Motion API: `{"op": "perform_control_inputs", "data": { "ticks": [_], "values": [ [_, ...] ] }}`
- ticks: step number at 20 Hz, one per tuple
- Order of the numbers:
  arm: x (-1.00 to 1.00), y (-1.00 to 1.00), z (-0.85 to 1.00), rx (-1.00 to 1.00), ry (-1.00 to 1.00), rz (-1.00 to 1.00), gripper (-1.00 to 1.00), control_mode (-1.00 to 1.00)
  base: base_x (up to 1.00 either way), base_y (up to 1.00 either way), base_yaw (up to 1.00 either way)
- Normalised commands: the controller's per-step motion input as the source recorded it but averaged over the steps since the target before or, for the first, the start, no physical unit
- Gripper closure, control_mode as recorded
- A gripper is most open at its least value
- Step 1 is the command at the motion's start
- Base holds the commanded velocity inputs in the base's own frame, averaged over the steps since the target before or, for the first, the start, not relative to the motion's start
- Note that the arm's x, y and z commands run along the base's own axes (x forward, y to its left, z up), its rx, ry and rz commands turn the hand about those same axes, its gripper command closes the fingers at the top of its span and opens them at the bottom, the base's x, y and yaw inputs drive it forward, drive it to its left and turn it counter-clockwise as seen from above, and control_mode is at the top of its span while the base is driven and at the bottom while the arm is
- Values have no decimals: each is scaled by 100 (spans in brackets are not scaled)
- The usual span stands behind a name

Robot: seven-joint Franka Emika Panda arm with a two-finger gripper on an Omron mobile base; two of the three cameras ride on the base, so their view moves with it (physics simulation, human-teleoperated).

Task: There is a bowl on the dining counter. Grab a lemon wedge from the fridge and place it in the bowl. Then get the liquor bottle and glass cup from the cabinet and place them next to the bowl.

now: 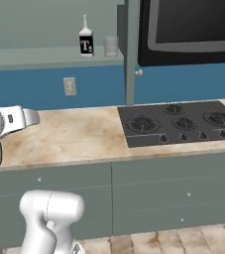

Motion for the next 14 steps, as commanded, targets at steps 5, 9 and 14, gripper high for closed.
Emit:
{"op": "perform_control_inputs", "data": {
  "ticks": [5,9,14],
  "values": [
    [0,0,0,0,0,0,-100,100,68,0,10],
    [0,0,0,0,0,0,-100,100,78,8,15],
    [0,0,0,0,0,0,-100,100,55,5,8]
  ]
}}
